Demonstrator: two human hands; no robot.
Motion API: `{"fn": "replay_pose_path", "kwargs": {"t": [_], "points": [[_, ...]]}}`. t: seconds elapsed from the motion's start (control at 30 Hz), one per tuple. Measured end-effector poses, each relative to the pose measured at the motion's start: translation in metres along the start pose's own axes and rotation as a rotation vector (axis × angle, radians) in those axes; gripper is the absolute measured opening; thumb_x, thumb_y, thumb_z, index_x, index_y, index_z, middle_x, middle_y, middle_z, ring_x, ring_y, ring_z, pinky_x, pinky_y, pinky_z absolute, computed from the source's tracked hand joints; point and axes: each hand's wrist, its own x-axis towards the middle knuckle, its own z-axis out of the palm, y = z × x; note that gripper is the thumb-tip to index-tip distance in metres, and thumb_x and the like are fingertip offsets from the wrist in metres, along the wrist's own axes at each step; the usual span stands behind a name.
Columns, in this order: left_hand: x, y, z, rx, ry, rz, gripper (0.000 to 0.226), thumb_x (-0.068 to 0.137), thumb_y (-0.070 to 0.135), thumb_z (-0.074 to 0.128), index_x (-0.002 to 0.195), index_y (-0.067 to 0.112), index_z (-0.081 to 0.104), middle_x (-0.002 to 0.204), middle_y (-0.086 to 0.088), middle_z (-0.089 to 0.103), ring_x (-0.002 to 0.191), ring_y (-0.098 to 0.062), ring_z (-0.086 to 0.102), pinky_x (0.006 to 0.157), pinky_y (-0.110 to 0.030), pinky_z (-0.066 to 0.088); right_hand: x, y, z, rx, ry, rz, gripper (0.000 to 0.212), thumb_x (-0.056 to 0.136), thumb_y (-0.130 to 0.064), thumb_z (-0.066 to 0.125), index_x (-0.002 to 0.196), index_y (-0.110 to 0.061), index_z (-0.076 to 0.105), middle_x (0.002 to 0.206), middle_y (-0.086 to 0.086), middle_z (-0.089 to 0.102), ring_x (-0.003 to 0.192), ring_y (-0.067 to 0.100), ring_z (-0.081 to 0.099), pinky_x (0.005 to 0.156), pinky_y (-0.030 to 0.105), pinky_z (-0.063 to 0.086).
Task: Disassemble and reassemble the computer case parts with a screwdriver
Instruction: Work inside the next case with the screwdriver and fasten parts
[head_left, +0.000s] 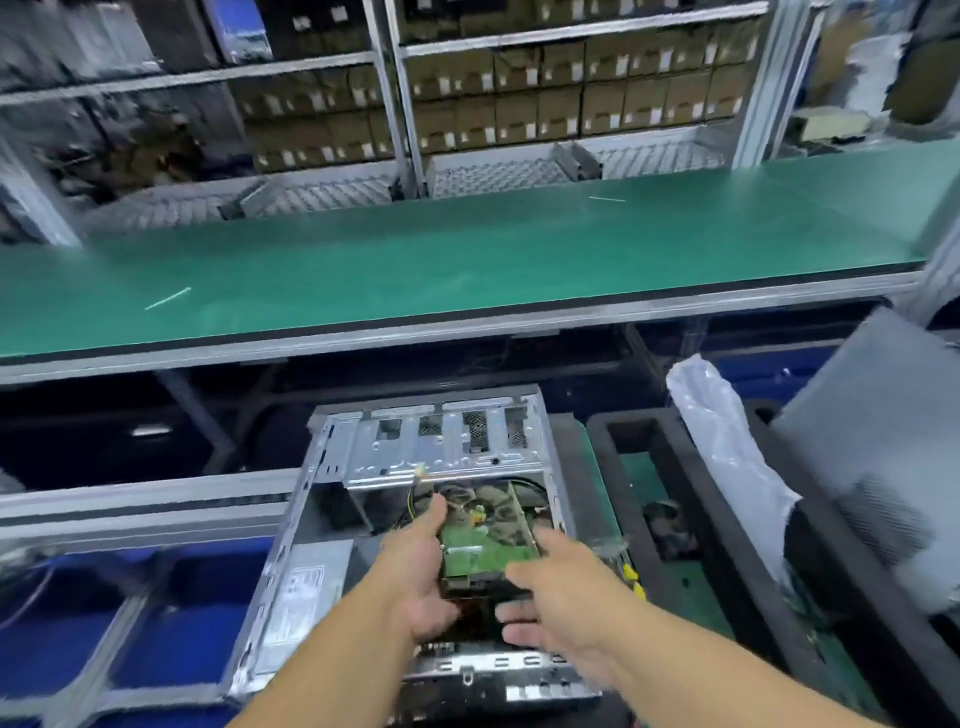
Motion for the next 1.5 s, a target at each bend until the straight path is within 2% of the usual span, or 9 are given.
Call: {"fn": "replay_pose_path", "kwargs": {"t": [0.2,0.37,0.57,0.8,0.93,1.1,1.23,1.4,1.5], "points": [[0.028,-0.002,-0.009,0.117,0.013,-0.066,0.03,0.1,0.02,0.05,0.098,-0.001,0.071,0.102,-0.025,0.075,0.079,-0.037,0.075,0.062,-0.041,0.062,0.019,0.012,0.015,0.139,0.143,0.074,0.07,0.104,-0.001,0.046,0.162,-0.031,0.023,0.114,0.009,0.055,0.093,0.033,0.066,0.064,0.038,0.063],[0.046,0.004,-0.014,0.046,-0.079,-0.097,0.036,0.105,0.025,0.05,0.114,-0.005,0.068,0.116,-0.027,0.071,0.094,-0.039,0.075,0.076,-0.043,0.059,0.019,0.008,0.016,0.203,0.137,0.075,0.081,0.102,0.003,0.05,0.165,-0.033,0.013,0.12,0.008,0.054,0.102,0.031,0.061,0.067,0.04,0.062],[0.067,0.003,-0.011,0.033,-0.072,-0.085,0.034,0.107,0.028,0.05,0.118,-0.001,0.065,0.112,-0.028,0.072,0.095,-0.043,0.074,0.06,-0.046,0.062,0.021,0.018,0.011,0.291,0.072,0.012,0.091,0.099,0.005,0.054,0.165,-0.032,0.004,0.163,0.007,0.032,0.137,0.032,0.043,0.105,0.05,0.051],[0.091,0.005,-0.007,0.011,-0.074,0.012,0.032,0.107,0.022,0.049,0.13,0.003,0.058,0.123,-0.029,0.068,0.112,-0.045,0.068,0.088,-0.059,0.058,0.014,0.024,-0.001,0.366,-0.016,0.033,0.082,0.1,0.011,0.049,0.165,-0.029,0.02,0.152,0.024,0.042,0.136,0.05,0.046,0.077,0.045,0.059],[0.099,0.004,-0.001,0.071,-0.031,0.046,0.02,0.102,0.015,0.053,0.111,0.001,0.065,0.104,-0.025,0.073,0.088,-0.038,0.074,0.079,-0.054,0.061,0.014,0.03,-0.005,0.379,-0.041,0.022,0.079,0.1,0.011,0.05,0.165,-0.022,0.018,0.112,0.012,0.051,0.116,0.044,0.058,0.071,0.043,0.061],[0.101,0.006,0.0,0.188,-0.024,0.13,0.014,0.1,0.004,0.056,0.113,0.001,0.061,0.1,-0.023,0.071,0.085,-0.036,0.072,0.077,-0.053,0.062,0.022,0.032,-0.004,0.466,-0.068,0.027,0.079,0.1,0.008,0.055,0.164,-0.015,0.015,0.158,0.023,0.034,0.141,0.047,0.041,0.1,0.055,0.052],[0.102,0.012,-0.001,0.265,-0.021,0.162,0.03,0.102,0.006,0.055,0.128,-0.008,0.056,0.103,-0.026,0.07,0.085,-0.035,0.071,0.079,-0.05,0.061,0.026,0.029,0.004,0.531,-0.133,0.013,0.031,0.102,0.0,0.055,0.132,-0.009,0.051,0.156,0.014,0.038,0.146,0.039,0.038,0.11,0.062,0.043],[0.108,0.011,0.004,0.18,-0.008,0.201,0.034,0.099,0.009,0.062,0.126,-0.011,0.058,0.108,-0.027,0.071,0.094,-0.04,0.072,0.088,-0.051,0.058,0.041,0.022,0.011,0.555,-0.093,-0.078,0.082,0.104,0.0,0.052,0.165,-0.021,0.001,0.172,0.0,0.012,0.152,0.028,0.032,0.113,0.063,0.04],[0.104,0.002,0.0,0.146,0.013,0.14,0.038,0.093,0.005,0.061,0.129,-0.009,0.056,0.113,-0.033,0.069,0.098,-0.045,0.07,0.1,-0.058,0.053,0.048,0.018,0.013,0.573,-0.151,-0.073,0.076,0.104,0.001,0.05,0.165,-0.019,0.008,0.169,0.01,0.024,0.148,0.027,0.04,0.115,0.065,0.037]]}}
